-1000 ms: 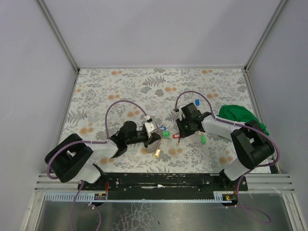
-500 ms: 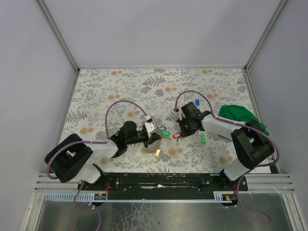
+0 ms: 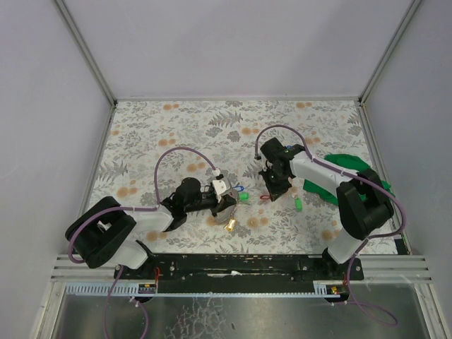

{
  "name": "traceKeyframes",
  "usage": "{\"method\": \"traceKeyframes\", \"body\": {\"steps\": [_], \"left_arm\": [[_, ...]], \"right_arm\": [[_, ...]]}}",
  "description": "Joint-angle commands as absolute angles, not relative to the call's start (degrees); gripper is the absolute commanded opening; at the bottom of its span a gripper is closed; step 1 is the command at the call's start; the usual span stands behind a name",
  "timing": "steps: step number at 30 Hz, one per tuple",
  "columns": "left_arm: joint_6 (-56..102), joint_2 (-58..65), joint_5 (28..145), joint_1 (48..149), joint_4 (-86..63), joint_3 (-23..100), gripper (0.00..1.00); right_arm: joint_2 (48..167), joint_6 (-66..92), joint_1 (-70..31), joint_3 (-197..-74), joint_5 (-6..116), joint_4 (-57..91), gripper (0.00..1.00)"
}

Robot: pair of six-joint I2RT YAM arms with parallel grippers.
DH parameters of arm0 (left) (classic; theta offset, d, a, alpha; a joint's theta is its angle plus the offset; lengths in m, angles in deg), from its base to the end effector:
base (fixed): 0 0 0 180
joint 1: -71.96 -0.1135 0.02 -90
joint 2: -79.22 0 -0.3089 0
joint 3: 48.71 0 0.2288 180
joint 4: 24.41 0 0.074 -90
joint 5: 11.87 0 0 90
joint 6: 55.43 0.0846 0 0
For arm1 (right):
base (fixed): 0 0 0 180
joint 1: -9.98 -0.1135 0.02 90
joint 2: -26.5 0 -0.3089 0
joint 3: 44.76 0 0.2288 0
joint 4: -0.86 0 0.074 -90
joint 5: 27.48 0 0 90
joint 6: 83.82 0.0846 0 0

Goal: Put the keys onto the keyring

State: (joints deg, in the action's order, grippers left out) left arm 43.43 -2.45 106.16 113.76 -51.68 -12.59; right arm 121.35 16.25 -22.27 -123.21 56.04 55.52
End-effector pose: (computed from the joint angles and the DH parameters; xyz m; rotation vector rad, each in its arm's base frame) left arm 0.1797 -0.2140 0.2092 1.1289 1.5793 -0.8488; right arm 0.2629 0.1772 0.2072 -0.5759 2.7978 0.3228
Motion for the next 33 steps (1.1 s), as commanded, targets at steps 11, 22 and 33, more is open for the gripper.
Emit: {"method": "traceKeyframes", "body": {"steps": [11, 22, 33], "left_arm": [[45.0, -0.9, 105.6, 114.7, -51.4, -10.7, 0.0], [45.1, -0.6, 105.3, 114.8, -51.3, -10.8, 0.0], [44.7, -0.9, 105.3, 114.8, -51.8, -10.8, 0.0]], "right_arm": [[135.1, 12.3, -24.0, -137.3, 59.4, 72.7, 0.06], [141.2, 11.3, -25.5, -143.9, 61.5, 73.5, 0.22], [122.5, 14.4, -26.1, -128.6, 60.6, 57.3, 0.35]]}}
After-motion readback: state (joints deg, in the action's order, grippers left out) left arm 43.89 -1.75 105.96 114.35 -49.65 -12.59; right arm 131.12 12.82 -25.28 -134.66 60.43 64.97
